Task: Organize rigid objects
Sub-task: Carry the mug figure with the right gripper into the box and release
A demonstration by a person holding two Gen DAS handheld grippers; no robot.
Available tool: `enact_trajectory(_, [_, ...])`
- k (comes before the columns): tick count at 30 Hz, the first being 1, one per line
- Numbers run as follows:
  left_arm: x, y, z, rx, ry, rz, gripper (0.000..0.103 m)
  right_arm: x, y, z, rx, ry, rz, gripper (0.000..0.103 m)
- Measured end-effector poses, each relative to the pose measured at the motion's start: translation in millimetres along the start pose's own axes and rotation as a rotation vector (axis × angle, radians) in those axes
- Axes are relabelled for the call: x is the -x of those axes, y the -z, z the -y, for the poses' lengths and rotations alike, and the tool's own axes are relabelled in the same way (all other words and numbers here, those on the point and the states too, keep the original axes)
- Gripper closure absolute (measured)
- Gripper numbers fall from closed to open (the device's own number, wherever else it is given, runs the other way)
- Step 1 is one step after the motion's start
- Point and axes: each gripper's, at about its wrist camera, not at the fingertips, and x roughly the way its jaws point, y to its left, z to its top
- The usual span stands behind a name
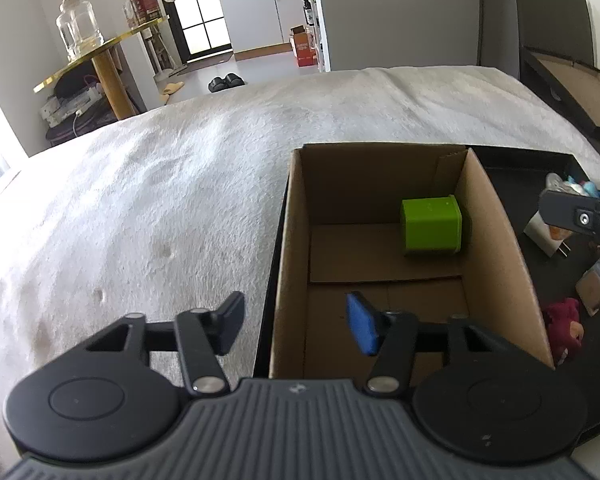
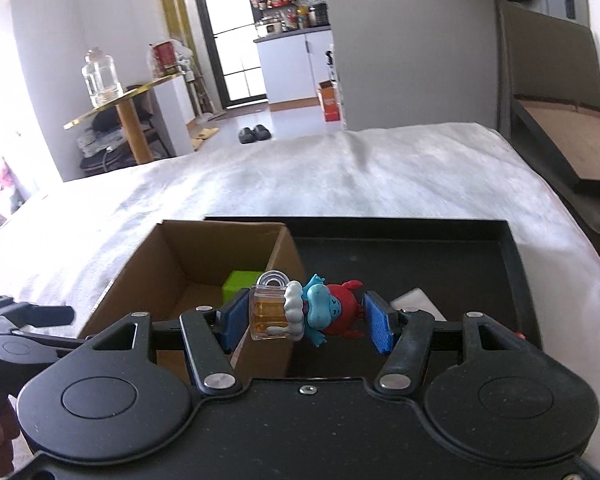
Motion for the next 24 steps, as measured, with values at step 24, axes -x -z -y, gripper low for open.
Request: enact_trajectory(24, [-7.8, 11.0, -25.9, 0.065, 0.084, 0.005, 0.095, -27.9, 0.7, -66.8, 0.093, -0.075, -0.055, 0.044])
